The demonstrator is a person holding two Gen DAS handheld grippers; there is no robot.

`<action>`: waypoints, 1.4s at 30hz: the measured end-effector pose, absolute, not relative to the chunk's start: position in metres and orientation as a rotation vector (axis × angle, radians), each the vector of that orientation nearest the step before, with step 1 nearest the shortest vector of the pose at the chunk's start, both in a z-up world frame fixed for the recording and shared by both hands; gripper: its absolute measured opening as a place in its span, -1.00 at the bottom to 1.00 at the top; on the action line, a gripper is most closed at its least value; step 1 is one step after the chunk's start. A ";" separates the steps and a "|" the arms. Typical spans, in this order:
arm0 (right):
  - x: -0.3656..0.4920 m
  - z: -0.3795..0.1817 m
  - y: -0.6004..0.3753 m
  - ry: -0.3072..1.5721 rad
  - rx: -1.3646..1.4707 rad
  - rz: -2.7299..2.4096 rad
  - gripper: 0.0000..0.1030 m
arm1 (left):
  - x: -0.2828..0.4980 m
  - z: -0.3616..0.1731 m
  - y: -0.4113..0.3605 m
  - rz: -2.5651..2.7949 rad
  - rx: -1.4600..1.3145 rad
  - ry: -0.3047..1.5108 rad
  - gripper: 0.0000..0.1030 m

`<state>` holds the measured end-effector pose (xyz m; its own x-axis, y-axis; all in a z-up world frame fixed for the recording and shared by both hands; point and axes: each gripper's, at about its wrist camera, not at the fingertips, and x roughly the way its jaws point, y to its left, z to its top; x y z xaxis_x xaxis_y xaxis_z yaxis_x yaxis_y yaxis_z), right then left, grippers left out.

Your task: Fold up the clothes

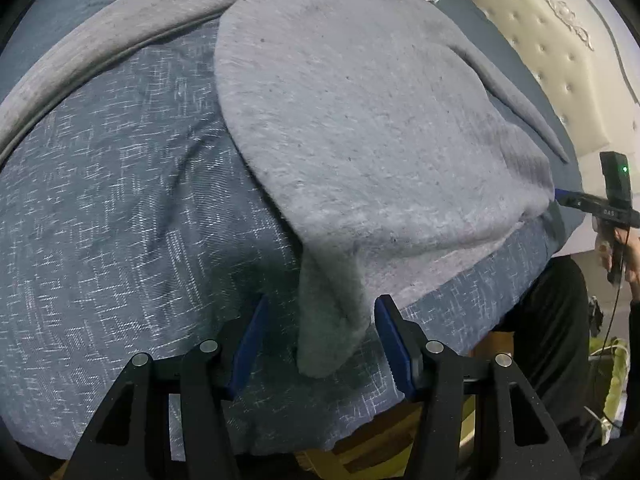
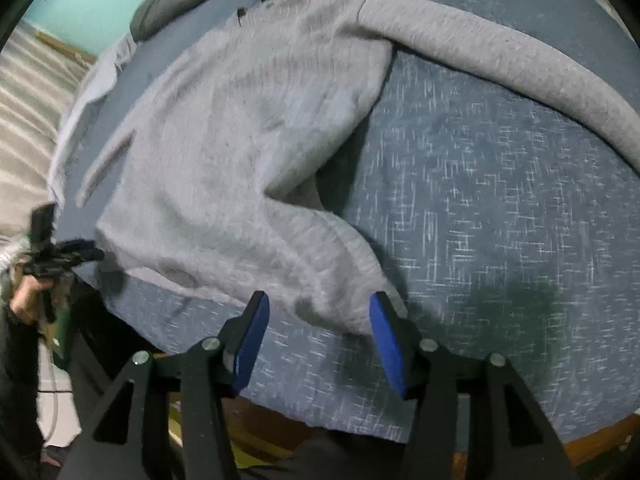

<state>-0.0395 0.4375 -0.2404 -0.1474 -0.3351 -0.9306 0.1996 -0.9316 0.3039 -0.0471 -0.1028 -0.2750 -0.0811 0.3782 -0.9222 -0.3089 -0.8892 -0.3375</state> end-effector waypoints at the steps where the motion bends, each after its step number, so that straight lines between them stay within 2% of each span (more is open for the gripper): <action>1: -0.040 -0.243 0.436 -0.125 1.787 -2.146 0.03 | -0.047 -0.276 -0.102 2.017 -1.747 -0.069 0.14; 6: -0.044 -0.252 0.433 -0.061 1.795 -2.172 0.03 | -0.048 -0.279 -0.101 2.025 -1.733 -0.053 0.12; 7: -0.044 -0.254 0.432 -0.065 1.791 -2.165 0.03 | -0.049 -0.280 -0.102 2.016 -1.727 -0.072 -0.07; 8: -0.044 -0.257 0.432 -0.070 1.787 -2.155 -0.03 | -0.048 -0.281 -0.101 2.008 -1.723 -0.080 -0.35; 9: -0.044 -0.258 0.432 -0.074 1.780 -2.148 -0.15 | -0.048 -0.282 -0.100 2.007 -1.723 -0.072 -0.45; 10: -0.044 -0.259 0.432 -0.076 1.772 -2.142 -0.43 | -0.047 -0.283 -0.099 2.006 -1.723 -0.063 -0.58; 11: -0.043 -0.258 0.432 -0.081 1.767 -2.140 -0.60 | -0.047 -0.282 -0.097 1.997 -1.718 -0.049 -0.74; 12: -0.042 -0.257 0.433 -0.087 1.763 -2.140 -0.66 | -0.046 -0.279 -0.096 1.998 -1.709 -0.038 -0.82; 14: -0.041 -0.248 0.435 -0.093 1.735 -2.147 -0.87 | -0.045 -0.270 -0.095 2.010 -1.681 -0.012 -0.87; 17: -0.038 -0.218 0.440 -0.096 1.657 -2.192 -0.94 | -0.045 -0.247 -0.099 2.053 -1.633 0.005 -0.87; 22: -0.031 -0.169 0.454 -0.102 1.545 -2.246 -0.97 | -0.047 -0.200 -0.121 2.099 -1.568 -0.026 -0.88; 26: -0.023 -0.158 0.463 -0.128 1.542 -2.239 -0.97 | -0.041 -0.179 -0.126 2.106 -1.553 0.023 -0.88; 30: -0.024 -0.178 0.460 -0.186 1.589 -2.204 -0.92 | -0.038 -0.180 -0.125 2.099 -1.567 0.052 -0.93; 31: -0.027 -0.187 0.456 -0.174 1.621 -2.193 -0.74 | -0.038 -0.181 -0.127 2.100 -1.567 0.051 -0.93; 32: -0.030 -0.198 0.450 -0.153 1.654 -2.185 -0.26 | -0.038 -0.184 -0.126 2.100 -1.571 0.051 -0.93; 33: -0.032 -0.204 0.446 -0.133 1.673 -2.176 -0.04 | -0.038 -0.186 -0.126 2.100 -1.575 0.051 -0.93; 34: -0.034 -0.211 0.441 -0.108 1.688 -2.162 0.07 | -0.039 -0.189 -0.126 2.097 -1.580 0.049 -0.93; 38: -0.039 -0.236 0.422 0.007 1.736 -2.120 0.07 | -0.042 -0.205 -0.125 2.080 -1.609 0.039 -0.93; 42: -0.045 -0.253 0.412 0.041 1.775 -2.094 0.07 | -0.043 -0.220 -0.125 2.053 -1.650 0.026 -0.92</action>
